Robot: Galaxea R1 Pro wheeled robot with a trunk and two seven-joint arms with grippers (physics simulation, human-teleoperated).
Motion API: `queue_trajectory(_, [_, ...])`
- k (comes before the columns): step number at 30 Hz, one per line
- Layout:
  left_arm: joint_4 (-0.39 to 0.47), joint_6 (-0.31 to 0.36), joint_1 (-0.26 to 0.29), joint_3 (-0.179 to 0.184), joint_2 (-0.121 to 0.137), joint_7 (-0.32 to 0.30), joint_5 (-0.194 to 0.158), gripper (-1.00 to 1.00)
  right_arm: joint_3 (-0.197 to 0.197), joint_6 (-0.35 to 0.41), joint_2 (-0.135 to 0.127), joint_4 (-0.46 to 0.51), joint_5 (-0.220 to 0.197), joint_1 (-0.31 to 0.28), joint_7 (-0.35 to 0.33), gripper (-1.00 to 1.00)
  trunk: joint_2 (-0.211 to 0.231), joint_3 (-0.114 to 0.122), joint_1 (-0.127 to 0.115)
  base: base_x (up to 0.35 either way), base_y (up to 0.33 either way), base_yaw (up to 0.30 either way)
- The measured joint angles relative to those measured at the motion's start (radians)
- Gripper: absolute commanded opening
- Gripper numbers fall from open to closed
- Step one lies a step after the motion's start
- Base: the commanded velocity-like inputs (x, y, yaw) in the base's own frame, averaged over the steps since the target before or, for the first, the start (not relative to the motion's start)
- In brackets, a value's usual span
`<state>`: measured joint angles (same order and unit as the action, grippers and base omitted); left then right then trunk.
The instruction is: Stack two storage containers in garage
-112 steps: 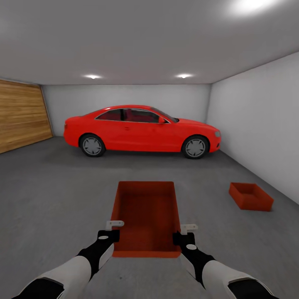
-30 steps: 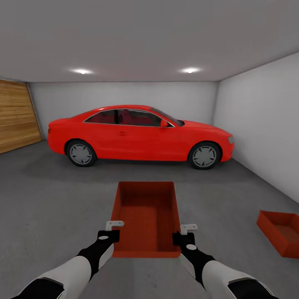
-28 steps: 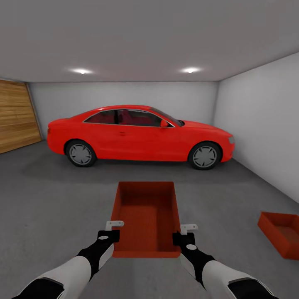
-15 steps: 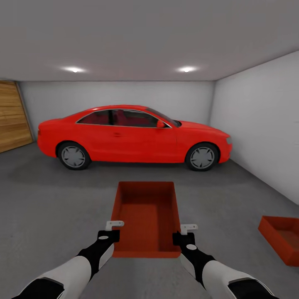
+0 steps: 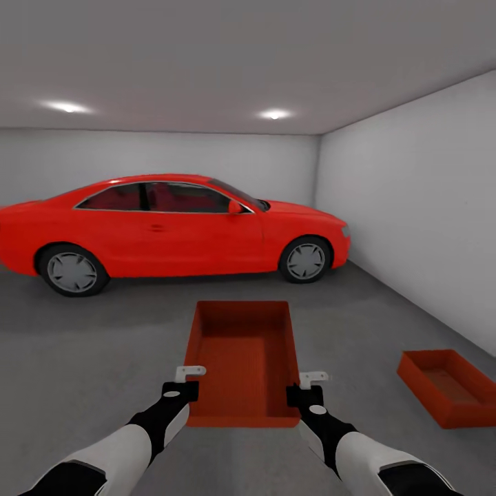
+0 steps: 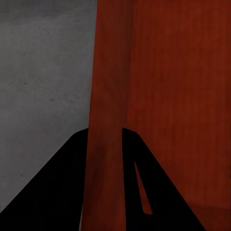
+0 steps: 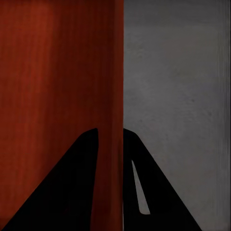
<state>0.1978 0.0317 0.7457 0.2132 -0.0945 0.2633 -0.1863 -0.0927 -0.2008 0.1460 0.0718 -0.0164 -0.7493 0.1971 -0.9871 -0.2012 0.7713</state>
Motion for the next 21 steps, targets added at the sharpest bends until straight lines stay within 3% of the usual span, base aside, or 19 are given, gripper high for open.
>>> queue_trajectory(21, [0.000,0.000,0.000,0.000,0.000,0.000,0.000,-1.00,0.000,0.000,0.000,0.000,0.000,0.000,0.000,-1.00,0.000,0.000,0.000,0.322,0.000,-0.286])
